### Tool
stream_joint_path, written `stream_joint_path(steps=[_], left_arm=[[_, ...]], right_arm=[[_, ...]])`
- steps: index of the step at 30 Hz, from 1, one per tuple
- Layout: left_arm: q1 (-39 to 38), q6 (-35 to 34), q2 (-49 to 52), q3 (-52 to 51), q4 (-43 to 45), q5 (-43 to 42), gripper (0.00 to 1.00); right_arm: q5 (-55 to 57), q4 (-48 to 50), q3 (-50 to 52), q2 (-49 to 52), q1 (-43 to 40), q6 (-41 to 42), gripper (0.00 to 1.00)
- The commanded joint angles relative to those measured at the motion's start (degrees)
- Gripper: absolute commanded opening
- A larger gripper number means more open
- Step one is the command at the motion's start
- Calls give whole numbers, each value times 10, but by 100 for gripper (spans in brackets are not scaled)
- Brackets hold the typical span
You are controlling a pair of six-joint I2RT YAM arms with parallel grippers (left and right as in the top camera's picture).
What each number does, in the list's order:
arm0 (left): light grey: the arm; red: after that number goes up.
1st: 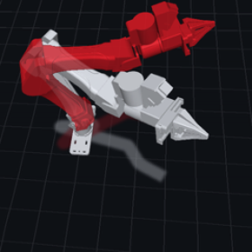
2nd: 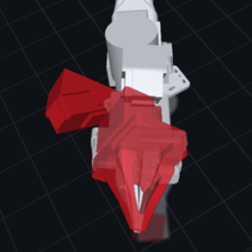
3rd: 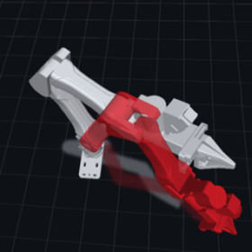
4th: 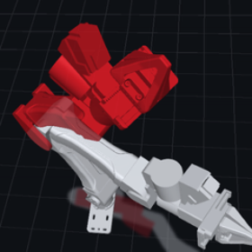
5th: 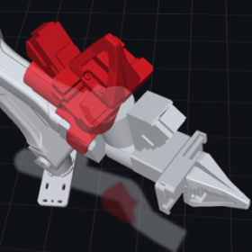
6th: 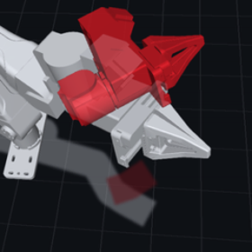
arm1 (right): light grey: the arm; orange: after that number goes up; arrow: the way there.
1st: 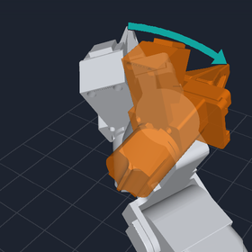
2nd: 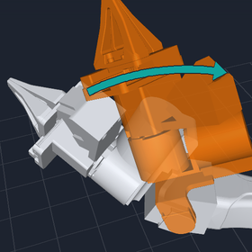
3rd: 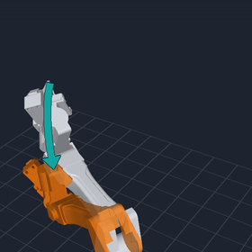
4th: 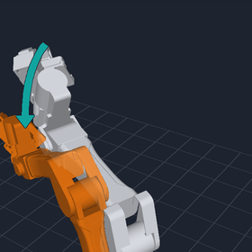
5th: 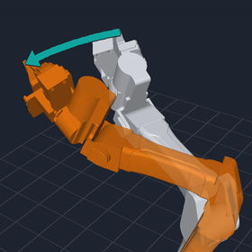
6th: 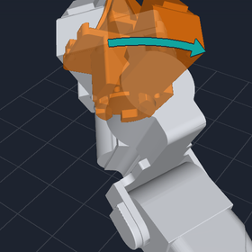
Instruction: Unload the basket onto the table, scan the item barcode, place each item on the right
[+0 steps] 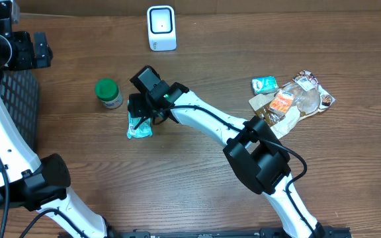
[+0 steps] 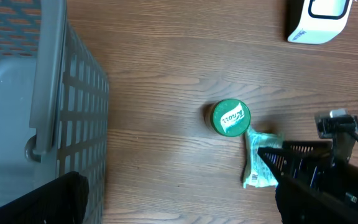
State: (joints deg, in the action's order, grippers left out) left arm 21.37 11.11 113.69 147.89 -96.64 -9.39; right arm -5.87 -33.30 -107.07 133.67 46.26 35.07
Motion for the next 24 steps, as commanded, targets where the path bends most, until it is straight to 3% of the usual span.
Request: stream_joint_path(steps=[1,6,13,17,20,24], left_arm=[[0,5,-1,2,0,-7,100],[0,5,-1,2,0,-7,100],[0,5,-1,2,0,-7,100],[0,5,-1,2,0,-7,100],[0,5,-1,2,0,-7,99],[0,5,-1,2,0,-7,99]], right_arm=[[38,25,2,10,0,-25,65],[49,31,2,31,-9,-45,65],[11,32,2,34,-11,-114,46],[7,31,2,39,-11,-114,43],[7,29,2,42,-11,-114,34],[7,19,2,43,-11,-114,15]])
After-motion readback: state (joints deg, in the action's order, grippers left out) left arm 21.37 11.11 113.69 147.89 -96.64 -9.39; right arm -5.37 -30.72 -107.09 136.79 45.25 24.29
